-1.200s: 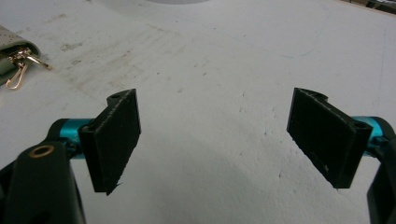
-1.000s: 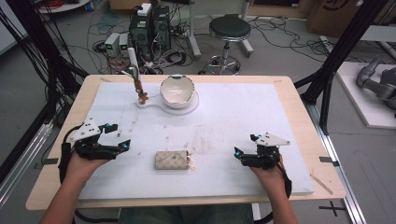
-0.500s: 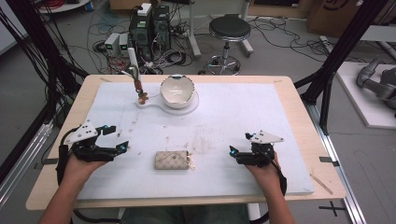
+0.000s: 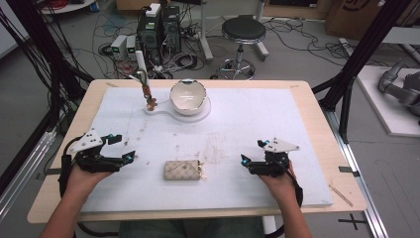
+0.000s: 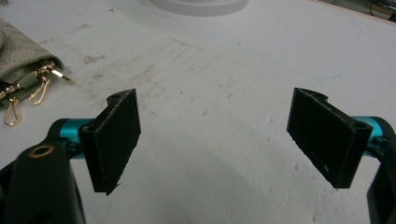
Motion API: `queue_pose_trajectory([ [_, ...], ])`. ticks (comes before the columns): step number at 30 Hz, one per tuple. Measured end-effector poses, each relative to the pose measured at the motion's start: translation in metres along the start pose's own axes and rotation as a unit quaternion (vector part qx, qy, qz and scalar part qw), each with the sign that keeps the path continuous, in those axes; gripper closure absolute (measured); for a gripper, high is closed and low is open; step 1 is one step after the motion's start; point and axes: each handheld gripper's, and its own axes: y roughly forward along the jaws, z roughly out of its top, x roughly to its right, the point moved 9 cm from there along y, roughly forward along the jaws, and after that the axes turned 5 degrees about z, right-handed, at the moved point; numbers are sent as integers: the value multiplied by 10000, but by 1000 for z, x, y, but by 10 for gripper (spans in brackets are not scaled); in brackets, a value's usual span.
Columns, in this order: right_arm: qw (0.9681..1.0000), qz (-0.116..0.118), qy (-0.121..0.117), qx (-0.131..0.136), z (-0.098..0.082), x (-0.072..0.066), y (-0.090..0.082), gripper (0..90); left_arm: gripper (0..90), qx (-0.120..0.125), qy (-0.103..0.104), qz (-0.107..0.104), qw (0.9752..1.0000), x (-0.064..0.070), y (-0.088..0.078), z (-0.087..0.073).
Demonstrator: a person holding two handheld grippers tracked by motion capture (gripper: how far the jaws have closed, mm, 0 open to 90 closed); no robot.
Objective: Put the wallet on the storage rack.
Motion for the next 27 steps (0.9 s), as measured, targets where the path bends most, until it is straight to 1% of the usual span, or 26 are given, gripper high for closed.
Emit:
queue_pose_trajectory([
  [2,10000,54,-25,52,4,-3,3,177,185,11,-7,14,10000,0,-2,0],
  [3,9999,101,-85,52,6,-5,5,177,185,24,-30,77,10000,-2,-6,-1],
  [4,9999,127,-90,61,7,-7,7,177,185,24,-30,77,10000,-2,-6,-1],
  [5,9997,176,-150,66,9,-9,9,177,185,26,-41,120,9999,-5,-10,-2],
  [8,9995,234,-196,70,12,-13,12,177,185,10,-62,148,9999,-7,-13,-4],
  [10,9991,316,-243,108,16,-17,15,176,185,5,-92,169,9998,-8,-15,-5],
  [13,9975,543,-419,159,27,-29,23,176,185,4,-112,173,9998,-9,-18,-8],
  [14,9969,628,-442,171,30,-34,25,176,185,1,-119,183,9998,-10,-20,-9],
  [15,9961,729,-461,188,33,-40,28,176,185,-10,-110,183,9998,-11,-21,-10],
  [18,9929,990,-638,169,41,-56,37,176,185,-29,-117,200,9997,-11,-22,-11],
  [19,9929,990,-638,169,41,-56,37,176,185,-29,-118,199,9997,-11,-23,-12],
  [20,9892,1186,-845,155,46,-69,46,176,185,-40,-116,204,9997,-11,-23,-12],
  [21,9892,1186,-845,155,46,-69,46,176,185,-43,-117,212,9997,-11,-24,-13],
  [22,9864,1336,-954,126,48,-80,53,177,185,-45,-134,230,9996,-11,-26,-13],
  [23,9864,1336,-954,126,48,-80,53,177,185,-45,-134,230,9996,-11,-26,-13],
  [24,9852,1395,-986,123,49,-84,56,176,185,-55,-119,235,9996,-11,-28,-14],
  [25,9823,1568,-1024,88,51,-94,64,176,185,-51,-135,254,9996,-11,-30,-15],
  [26,9823,1568,-1024,88,51,-94,64,176,185,-51,-135,254,9996,-11,-30,-15],
  [27,9778,1802,-1069,-51,50,-103,71,177,185,-63,-126,276,9995,-12,-34,-17],
])
